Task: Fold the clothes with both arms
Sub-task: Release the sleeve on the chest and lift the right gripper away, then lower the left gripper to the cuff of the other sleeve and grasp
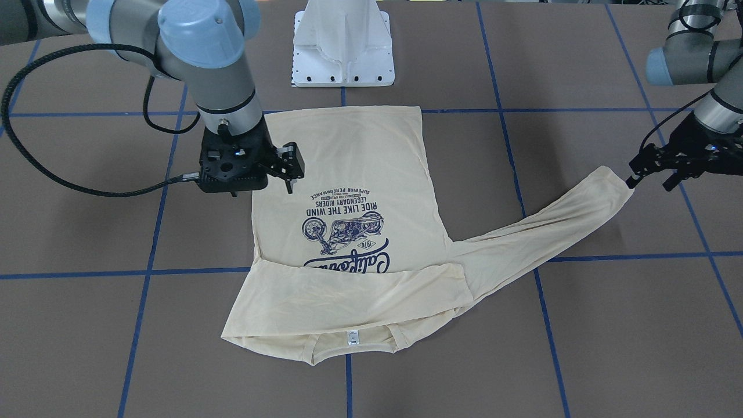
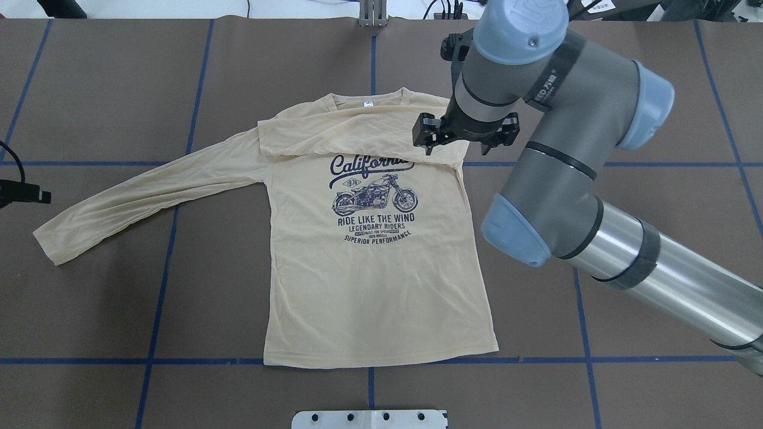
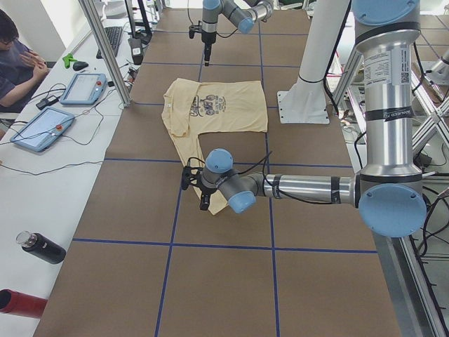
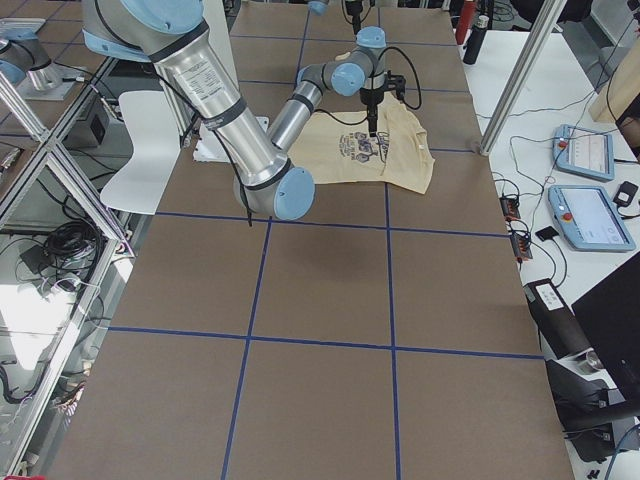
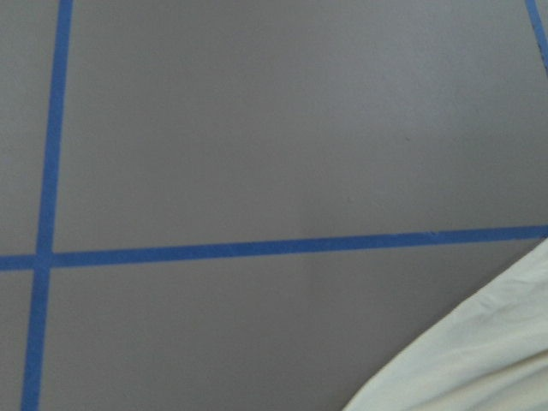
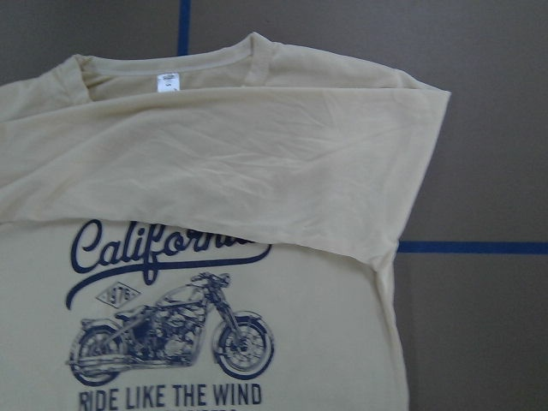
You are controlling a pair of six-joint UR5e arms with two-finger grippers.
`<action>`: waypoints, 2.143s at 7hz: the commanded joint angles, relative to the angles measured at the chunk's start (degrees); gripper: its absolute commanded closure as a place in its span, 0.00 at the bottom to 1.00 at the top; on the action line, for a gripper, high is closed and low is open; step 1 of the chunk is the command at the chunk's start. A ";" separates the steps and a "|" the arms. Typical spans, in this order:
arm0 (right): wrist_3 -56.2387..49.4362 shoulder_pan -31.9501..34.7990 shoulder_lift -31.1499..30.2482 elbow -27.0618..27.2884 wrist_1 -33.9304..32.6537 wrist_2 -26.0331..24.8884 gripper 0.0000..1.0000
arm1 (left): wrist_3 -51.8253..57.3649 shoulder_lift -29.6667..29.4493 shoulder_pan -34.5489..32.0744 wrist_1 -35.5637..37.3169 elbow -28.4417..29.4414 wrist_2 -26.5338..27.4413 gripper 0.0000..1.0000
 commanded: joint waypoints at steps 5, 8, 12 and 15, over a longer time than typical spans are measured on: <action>-10.55 5.28 -9.94 6.13 -1.56 6.91 0.00 | -4.64 2.47 7.04 0.07 2.41 5.70 0.01; -10.46 5.19 -10.03 5.96 -1.56 6.74 0.00 | -4.73 2.12 7.66 0.42 2.86 5.96 0.15; -10.37 5.10 -10.03 5.87 -1.56 6.65 0.00 | -4.81 1.94 8.10 0.51 3.38 7.02 0.51; -10.37 5.10 -10.03 5.87 -1.56 6.65 0.00 | -4.90 1.68 8.19 0.51 3.30 7.02 0.80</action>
